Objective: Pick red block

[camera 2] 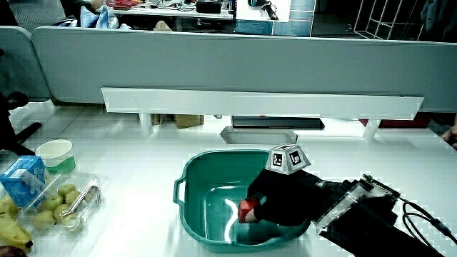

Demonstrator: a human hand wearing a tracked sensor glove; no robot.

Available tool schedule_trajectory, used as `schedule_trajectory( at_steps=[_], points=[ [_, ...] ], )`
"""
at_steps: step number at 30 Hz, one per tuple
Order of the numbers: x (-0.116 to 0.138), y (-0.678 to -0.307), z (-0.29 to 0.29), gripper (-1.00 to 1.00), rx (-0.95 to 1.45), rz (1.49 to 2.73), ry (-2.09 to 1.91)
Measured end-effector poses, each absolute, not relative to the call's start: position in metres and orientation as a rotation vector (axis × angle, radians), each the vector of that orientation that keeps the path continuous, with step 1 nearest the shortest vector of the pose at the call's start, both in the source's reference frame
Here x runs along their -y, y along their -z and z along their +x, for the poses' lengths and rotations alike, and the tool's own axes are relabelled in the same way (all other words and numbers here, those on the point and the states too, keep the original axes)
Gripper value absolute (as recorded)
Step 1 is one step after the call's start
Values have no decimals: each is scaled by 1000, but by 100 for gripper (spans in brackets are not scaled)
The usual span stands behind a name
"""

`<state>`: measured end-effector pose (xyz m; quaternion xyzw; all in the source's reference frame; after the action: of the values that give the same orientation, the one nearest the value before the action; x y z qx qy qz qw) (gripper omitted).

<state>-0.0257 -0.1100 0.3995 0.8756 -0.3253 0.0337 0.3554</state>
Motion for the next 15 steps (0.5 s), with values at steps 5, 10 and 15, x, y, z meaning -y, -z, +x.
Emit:
schedule_trajectory(
  at_steps=[5, 10, 15],
  points=[
    [106, -384, -26, 100, 878, 2283, -82],
    [98, -370, -27, 100, 922, 2296, -64],
    [90, -351, -24, 100, 969, 2325, -69]
  ],
)
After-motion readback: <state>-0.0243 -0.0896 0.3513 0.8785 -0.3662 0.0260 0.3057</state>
